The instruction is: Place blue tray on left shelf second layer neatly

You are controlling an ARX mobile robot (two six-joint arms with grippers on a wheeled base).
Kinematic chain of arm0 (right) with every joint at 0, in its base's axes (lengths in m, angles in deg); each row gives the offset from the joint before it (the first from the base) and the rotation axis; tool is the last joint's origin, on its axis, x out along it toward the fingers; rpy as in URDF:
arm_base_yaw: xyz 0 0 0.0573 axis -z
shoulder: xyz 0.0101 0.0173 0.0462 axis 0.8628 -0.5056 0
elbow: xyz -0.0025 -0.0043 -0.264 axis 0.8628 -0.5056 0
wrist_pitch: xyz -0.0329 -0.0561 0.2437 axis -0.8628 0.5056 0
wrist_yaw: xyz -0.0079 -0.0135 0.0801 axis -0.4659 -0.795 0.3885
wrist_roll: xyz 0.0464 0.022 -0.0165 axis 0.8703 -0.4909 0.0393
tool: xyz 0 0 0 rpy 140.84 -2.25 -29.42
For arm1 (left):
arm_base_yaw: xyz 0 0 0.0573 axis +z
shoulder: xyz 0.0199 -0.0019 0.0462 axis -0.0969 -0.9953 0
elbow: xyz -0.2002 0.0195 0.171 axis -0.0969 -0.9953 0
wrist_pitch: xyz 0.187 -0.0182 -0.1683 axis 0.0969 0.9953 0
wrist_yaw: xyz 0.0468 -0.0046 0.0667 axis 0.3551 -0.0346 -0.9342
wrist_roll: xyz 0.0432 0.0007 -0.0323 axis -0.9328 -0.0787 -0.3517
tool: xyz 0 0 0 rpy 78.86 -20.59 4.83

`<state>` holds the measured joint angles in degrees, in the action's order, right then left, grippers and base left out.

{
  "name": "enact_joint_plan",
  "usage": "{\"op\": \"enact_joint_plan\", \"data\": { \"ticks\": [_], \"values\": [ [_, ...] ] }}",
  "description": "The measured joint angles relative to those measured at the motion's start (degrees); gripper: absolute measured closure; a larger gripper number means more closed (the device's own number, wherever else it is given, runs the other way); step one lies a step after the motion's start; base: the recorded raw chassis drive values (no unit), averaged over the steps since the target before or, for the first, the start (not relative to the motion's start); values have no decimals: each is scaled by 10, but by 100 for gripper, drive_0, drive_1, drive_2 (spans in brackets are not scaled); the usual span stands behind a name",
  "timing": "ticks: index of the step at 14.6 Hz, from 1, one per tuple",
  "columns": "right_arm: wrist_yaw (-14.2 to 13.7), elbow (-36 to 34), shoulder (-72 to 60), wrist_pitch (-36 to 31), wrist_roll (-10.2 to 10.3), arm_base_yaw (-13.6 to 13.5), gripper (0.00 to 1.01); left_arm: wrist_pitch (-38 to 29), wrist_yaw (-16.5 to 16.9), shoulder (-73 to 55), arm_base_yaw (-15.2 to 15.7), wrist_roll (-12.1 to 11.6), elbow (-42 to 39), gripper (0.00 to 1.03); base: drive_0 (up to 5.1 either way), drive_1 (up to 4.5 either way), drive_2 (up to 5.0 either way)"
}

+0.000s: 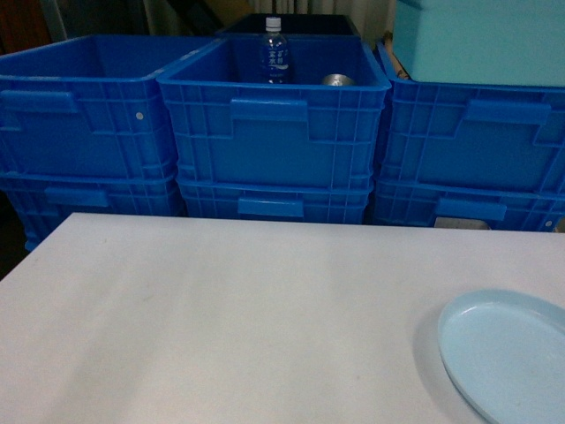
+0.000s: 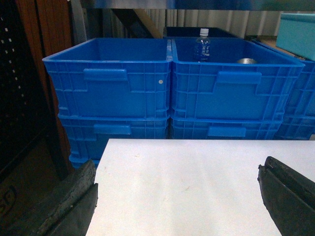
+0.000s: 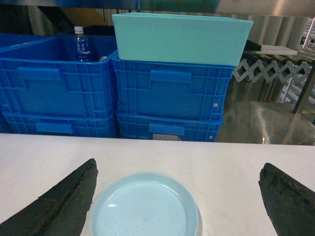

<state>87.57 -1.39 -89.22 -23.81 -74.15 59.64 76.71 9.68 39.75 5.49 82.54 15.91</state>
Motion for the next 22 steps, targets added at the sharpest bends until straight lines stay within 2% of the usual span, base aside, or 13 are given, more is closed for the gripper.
{"op": "enact_joint_plan", "data": {
  "ticks": [7,8,9,10,11,12,14,16,18,20,22],
  "values": [
    [2,0,-2,-5,1,2,3,0,0,0,0,0,0,5,0,0,0],
    [12,2,-76,-108,8,28,3,0,0,0,0,0,0,5,0,0,0],
    [8,6,-195,-202,8,41,3,0,0,0,0,0,0,5,0,0,0],
    [12,45,-347,-303,2,32,3,0,0,0,0,0,0,5,0,0,0],
    [9,88,-438,-345,-9,26,3,0,0,0,0,0,0,5,0,0,0],
    [3,138,-565,-367,-13,36,3,0,-1,0,0,0,0,5,0,0,0],
    [4,185,-713,-353,-11,53,3,0,0,0,0,0,0,5,0,0,0],
    [9,219,-785,-338,-13,53,3,0,0,0,0,0,0,5,0,0,0],
    [10,258,-874,-313,-11,40,3,0,0,0,0,0,0,5,0,0,0],
    [-5,261,-929,-329,-10,29,3,0,0,0,0,0,0,5,0,0,0],
    [-13,266,-993,-353,-16,30,3,0,0,0,0,0,0,5,0,0,0]
  ]
}}
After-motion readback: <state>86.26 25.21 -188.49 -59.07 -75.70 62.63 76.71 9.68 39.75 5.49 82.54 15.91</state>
